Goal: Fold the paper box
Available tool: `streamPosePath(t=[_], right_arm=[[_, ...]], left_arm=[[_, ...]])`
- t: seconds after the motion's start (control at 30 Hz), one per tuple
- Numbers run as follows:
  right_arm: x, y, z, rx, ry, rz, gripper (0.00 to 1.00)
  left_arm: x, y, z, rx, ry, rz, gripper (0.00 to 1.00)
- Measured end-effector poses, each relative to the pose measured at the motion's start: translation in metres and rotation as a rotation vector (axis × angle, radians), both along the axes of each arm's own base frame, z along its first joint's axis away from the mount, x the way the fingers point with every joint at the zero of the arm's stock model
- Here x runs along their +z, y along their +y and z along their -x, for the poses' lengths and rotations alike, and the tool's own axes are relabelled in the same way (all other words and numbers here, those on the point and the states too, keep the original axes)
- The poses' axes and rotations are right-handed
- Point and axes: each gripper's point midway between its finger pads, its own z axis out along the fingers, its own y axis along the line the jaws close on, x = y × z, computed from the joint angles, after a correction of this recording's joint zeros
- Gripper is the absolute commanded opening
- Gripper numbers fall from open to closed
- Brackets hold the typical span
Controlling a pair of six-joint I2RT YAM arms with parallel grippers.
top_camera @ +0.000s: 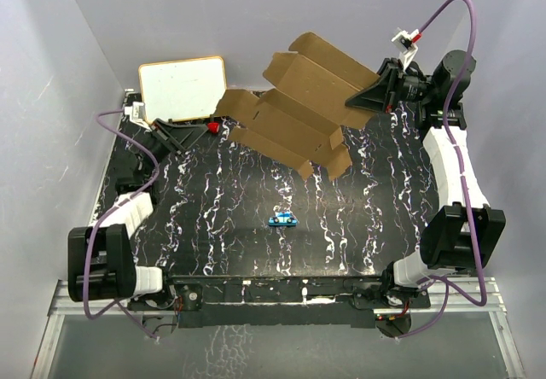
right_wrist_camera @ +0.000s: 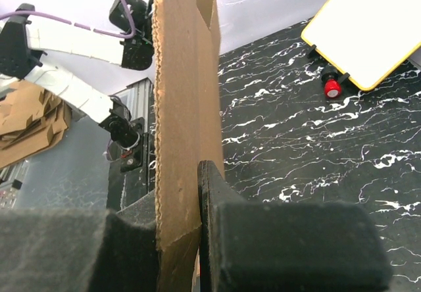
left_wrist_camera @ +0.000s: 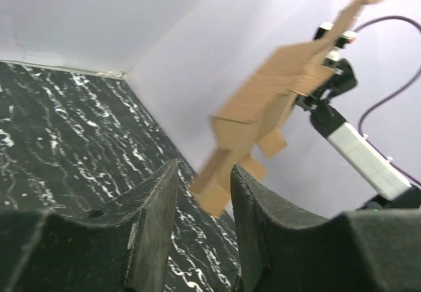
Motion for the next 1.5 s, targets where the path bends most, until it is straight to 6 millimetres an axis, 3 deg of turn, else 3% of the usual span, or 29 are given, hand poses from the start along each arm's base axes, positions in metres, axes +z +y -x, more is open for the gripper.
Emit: streamPosePath(t=[0.2, 0.37, 0.77, 1.1, 1.5], right_arm=[[0.003, 0.002, 0.006, 0.027, -0.005, 0.003, 0.08], [0.010, 0.005, 0.011, 0.045, -0.023, 0.007, 0.08], [0.017, 0.006, 0.018, 0.056, -0.030, 0.012, 0.08], [0.017, 0.006, 0.018, 0.056, -0.038, 0.013, 0.08], [0.014, 0.006, 0.015, 0.057, -0.022, 0.011, 0.08]], left_arm=[[-0.027, 0.005, -0.030, 0.033, 0.057, 0.006, 0.35], [-0.028, -0.003, -0.041, -0.013, 0.042, 0.036, 0.38], [-0.019, -0.047, -0.012, -0.190, -0.018, 0.020, 0.38], [-0.021, -0.058, 0.002, -0.267, -0.002, 0.005, 0.49], [-0.021, -0.077, 0.025, -0.360, -0.017, -0.023, 0.53]])
